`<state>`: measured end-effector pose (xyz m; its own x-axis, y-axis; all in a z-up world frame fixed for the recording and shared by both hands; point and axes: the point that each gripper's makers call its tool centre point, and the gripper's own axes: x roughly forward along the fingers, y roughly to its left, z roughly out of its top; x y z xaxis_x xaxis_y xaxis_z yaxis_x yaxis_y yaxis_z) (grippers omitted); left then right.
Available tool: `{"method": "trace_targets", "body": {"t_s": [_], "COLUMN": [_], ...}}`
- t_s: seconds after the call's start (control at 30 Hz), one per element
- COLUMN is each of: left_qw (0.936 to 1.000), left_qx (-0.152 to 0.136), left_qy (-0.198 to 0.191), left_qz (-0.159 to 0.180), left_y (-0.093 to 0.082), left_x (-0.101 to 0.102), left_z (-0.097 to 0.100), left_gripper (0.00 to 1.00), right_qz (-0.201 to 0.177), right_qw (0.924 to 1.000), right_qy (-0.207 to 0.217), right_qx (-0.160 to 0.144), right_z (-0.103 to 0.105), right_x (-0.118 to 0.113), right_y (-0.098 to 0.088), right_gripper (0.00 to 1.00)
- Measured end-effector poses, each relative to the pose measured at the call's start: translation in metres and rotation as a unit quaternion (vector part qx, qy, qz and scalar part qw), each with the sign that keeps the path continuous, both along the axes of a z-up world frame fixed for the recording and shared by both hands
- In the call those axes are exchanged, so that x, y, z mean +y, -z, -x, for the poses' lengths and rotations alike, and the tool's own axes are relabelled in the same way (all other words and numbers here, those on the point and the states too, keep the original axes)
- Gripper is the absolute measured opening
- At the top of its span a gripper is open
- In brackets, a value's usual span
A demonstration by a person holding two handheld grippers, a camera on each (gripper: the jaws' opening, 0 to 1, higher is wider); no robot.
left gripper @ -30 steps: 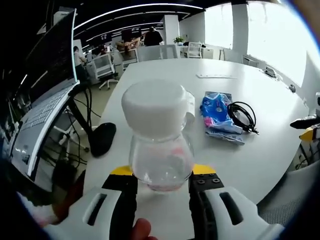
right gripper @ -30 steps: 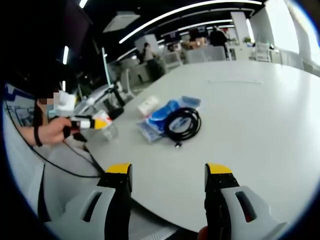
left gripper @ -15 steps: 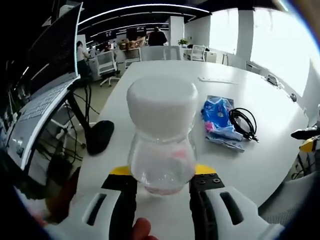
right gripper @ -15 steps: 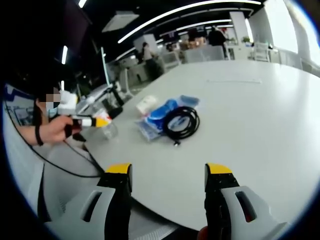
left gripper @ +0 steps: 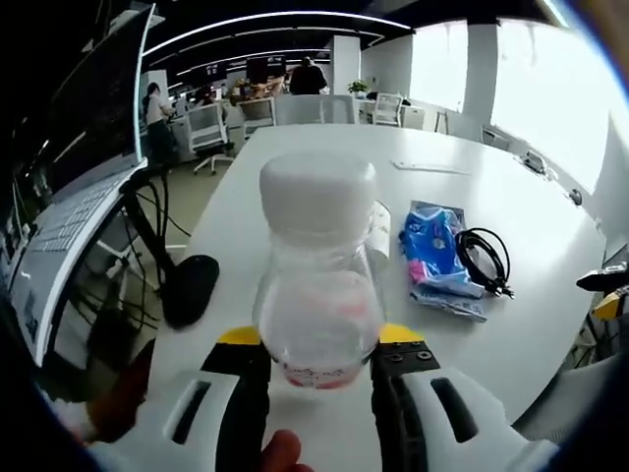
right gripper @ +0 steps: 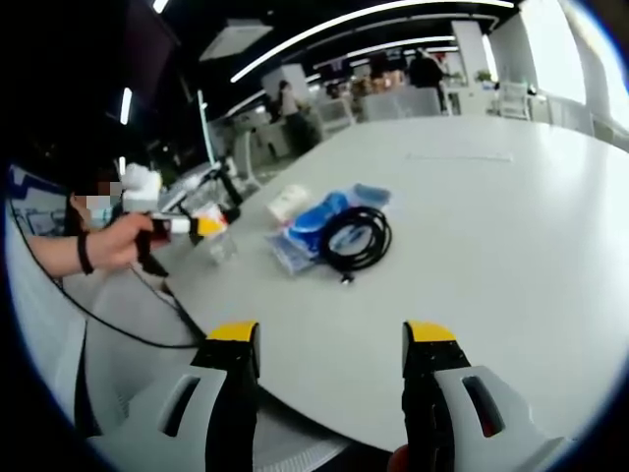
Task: Arrange the tabletop items into an orderly group along one side of the table until the central work area is clear of visible clutter.
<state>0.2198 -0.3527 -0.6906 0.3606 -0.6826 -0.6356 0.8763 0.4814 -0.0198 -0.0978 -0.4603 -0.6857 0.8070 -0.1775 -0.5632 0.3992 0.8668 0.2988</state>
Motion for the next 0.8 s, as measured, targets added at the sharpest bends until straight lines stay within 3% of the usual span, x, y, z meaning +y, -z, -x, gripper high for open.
{"method": "trace_targets", "body": {"t_s": [0.8], "left_qw": [0.9999], "left_qx": [-0.007], "left_qy": [-0.01], "left_qz": [-0.006], "left_y": [-0.006], "left_x": [-0.043], "left_z": [-0.047], "left_gripper": [0.38], "right_qz": [-0.008], "right_qw": [0.9999], "right_qy": [0.012], "right_qx": [0.005], "right_z": [0.005], "right_x": [-0.005], "right_y": [0.004], "right_gripper": [0.56]}}
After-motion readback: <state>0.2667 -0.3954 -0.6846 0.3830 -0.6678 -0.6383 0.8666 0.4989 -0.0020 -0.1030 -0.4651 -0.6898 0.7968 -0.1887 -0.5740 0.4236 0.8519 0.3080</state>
